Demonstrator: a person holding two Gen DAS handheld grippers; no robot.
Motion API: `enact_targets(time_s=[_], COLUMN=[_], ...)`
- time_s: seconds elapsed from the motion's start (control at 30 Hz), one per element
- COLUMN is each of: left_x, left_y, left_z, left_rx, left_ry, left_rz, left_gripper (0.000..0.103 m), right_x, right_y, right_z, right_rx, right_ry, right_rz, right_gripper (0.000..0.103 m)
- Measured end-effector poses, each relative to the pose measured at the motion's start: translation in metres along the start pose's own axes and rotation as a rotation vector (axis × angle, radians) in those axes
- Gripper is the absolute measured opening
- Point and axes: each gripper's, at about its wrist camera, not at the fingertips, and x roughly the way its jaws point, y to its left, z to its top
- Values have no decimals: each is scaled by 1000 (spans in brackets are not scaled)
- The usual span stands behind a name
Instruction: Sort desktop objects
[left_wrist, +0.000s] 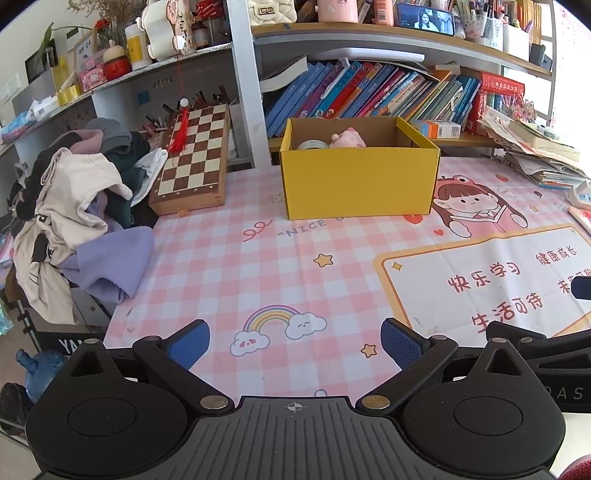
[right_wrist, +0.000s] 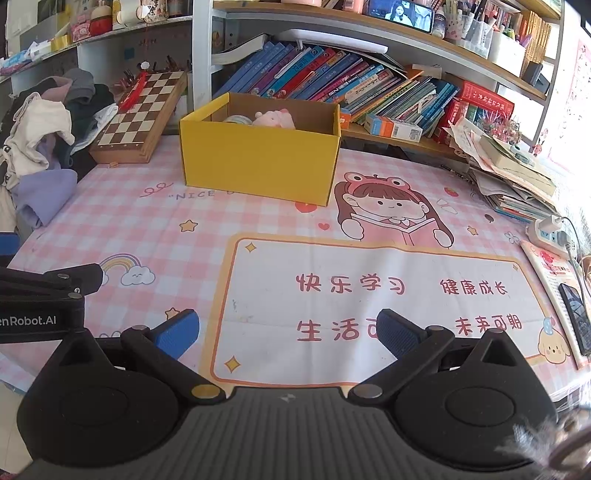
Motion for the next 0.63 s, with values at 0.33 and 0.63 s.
enact_targets(time_s=[0.33,0.63], left_x=[-1,-1], left_y=[-3,-6], left_z=[-1,1], left_rx=[-3,-2], left_ry=[-1,-7], left_rz=[5,3], left_gripper=[100,100], right_x=[1,2], right_y=[-1,-4], right_z=[-1,-1], right_rx=[7,9], right_ry=[5,17], right_rz=[3,-3], right_gripper=[103,103])
